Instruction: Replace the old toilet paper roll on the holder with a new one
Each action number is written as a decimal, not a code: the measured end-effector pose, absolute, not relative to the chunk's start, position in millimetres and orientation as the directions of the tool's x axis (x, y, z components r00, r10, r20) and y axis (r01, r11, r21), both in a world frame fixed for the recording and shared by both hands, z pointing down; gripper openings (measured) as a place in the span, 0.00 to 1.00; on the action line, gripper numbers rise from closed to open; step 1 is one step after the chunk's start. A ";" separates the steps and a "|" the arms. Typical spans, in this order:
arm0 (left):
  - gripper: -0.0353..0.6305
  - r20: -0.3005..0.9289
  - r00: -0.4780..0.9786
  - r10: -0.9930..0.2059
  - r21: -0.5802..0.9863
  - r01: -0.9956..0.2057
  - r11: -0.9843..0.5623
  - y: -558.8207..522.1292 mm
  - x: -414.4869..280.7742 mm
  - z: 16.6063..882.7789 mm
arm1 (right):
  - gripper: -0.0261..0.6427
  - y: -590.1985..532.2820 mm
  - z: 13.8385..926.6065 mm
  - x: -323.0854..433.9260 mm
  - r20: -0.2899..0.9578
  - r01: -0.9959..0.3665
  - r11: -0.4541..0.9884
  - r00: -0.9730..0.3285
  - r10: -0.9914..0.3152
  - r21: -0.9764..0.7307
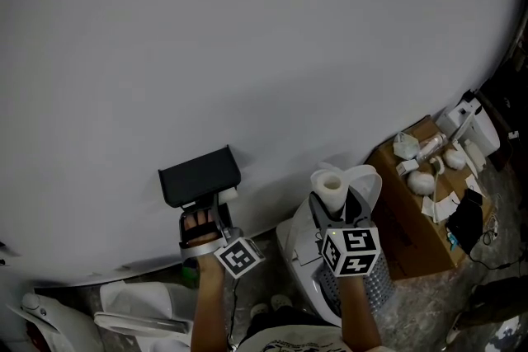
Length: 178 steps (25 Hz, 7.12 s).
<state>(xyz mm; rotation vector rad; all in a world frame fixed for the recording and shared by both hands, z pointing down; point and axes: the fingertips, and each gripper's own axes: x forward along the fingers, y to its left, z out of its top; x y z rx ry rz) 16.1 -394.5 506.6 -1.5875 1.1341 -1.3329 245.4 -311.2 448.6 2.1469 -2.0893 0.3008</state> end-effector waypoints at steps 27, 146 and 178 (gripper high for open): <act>0.34 0.289 0.339 -0.896 -0.923 -0.150 -0.354 -381.7 156.9 487.8 | 0.49 -277.4 448.7 331.1 0.232 -0.977 -0.209 0.194 -0.953 -0.041; 0.33 0.033 0.135 -0.990 0.029 -0.991 -0.134 -288.9 -194.0 373.7 | 0.49 -401.9 512.9 42.4 0.320 -0.079 0.339 -0.187 -0.929 0.937; 0.33 0.059 0.009 -0.998 0.035 -0.999 -0.007 -236.2 -265.3 384.6 | 0.49 -378.5 509.7 -57.6 0.248 -0.049 0.275 -0.308 -0.918 0.960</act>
